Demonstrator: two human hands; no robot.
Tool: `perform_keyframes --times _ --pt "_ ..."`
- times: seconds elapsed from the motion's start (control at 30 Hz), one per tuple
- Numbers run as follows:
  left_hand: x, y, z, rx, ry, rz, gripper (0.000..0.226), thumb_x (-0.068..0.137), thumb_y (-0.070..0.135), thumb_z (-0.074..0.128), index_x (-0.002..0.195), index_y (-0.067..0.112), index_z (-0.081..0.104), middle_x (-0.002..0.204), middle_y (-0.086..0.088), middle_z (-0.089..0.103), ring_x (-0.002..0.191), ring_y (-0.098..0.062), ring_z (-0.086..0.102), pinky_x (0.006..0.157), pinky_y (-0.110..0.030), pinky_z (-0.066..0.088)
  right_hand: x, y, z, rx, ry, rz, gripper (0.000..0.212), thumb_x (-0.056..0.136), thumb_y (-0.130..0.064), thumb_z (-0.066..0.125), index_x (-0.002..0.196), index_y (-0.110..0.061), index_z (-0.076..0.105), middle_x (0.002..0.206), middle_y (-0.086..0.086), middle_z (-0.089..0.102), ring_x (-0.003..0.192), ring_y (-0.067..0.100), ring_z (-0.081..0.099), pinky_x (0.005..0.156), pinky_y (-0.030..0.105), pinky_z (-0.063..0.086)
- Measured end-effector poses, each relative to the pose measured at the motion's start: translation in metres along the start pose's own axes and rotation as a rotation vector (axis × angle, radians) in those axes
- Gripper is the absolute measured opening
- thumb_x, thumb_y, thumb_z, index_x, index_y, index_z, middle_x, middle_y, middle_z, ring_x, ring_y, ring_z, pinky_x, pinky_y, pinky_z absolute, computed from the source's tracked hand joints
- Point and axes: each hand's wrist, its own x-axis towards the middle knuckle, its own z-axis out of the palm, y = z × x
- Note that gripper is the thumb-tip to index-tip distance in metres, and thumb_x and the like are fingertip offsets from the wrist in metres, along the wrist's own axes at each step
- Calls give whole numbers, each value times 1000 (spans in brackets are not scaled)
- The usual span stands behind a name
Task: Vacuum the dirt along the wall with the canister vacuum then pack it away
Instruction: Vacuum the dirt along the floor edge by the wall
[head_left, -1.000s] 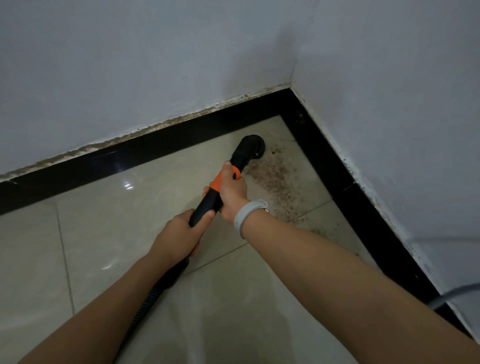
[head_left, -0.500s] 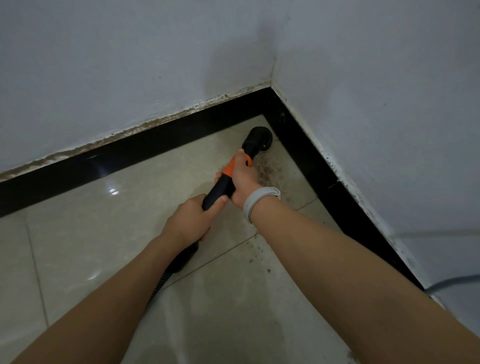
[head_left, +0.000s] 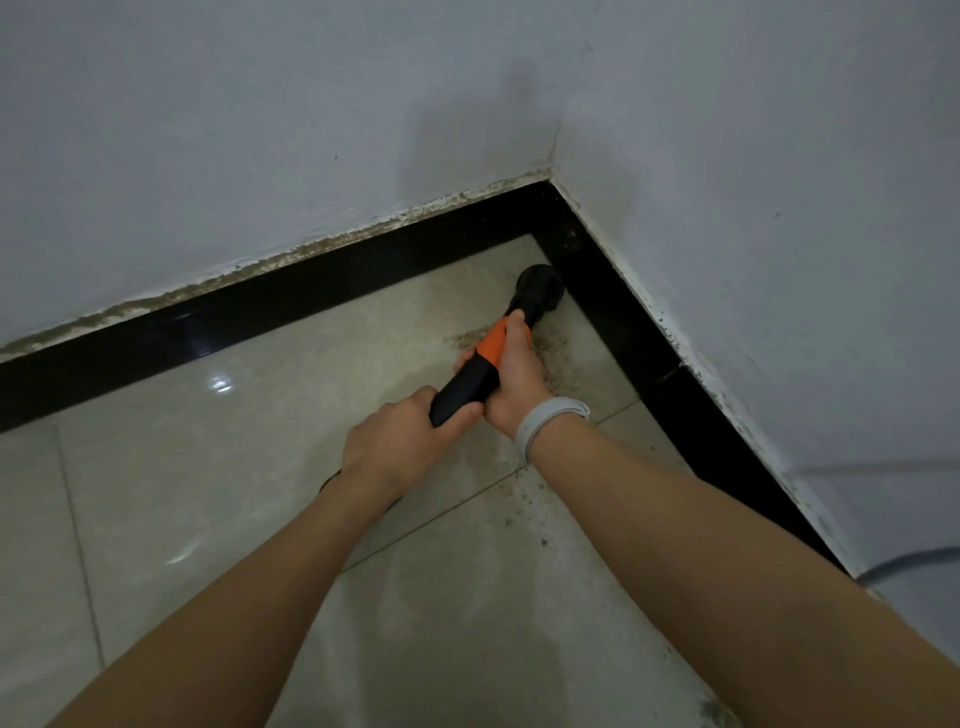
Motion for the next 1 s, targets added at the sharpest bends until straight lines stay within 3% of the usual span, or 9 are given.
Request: perform_keyframes --times 0.1,0.23,0.47,0.63,0.8,0.9,1.0 --pt "6 -1 -2 68 44 18 47 83 73 34 81 27 45 67 6 55 59 -11 53 50 -26 34 3 -1 5 -31 -15 5 41 92 -50 50 110 -14 46 60 6 51 49 17 51 49 24 50" --pt "4 -9 -5 43 54 5 50 78 77 31 76 29 45 65 7 56 57 -11 54 49 -26 34 2 3 12 -35 17 30 42 92 -50 51 112 -13 46 64 6 51 48 16 52 47 24 49" --pt "-36 -48 -16 -82 75 -124 50 75 76 39 74 27 51 65 5 62 61 -16 61 61 -30 49 -20 43 28 -127 4 97 37 93 -47 51 99 -10 47 66 8 53 48 19 55 50 29 51" --pt "-64 -78 -26 -92 114 -195 51 76 75 39 75 25 52 66 2 63 64 -20 63 64 -31 50 -37 74 43 -222 -51 138 43 93 -45 50 115 -8 45 67 10 55 48 20 58 54 32 55" --pt "-91 -99 -31 -182 147 -230 50 78 73 43 71 24 53 53 3 62 46 -10 61 54 -27 46 -56 94 56 -306 -103 195 31 94 -43 51 96 -13 44 76 11 55 55 23 59 57 36 55" --pt "-104 -107 -31 -300 127 -248 51 72 72 43 69 22 53 50 1 62 42 -12 59 54 -30 48 -62 108 60 -385 -76 187 36 94 -43 51 106 -10 43 77 11 55 53 22 60 56 34 56" --pt "-112 -113 -29 -398 105 -245 48 81 62 51 69 16 54 49 -3 62 42 -17 59 59 -39 52 -66 118 63 -455 -27 167 43 93 -46 50 117 -11 42 84 11 56 53 21 60 52 31 54"
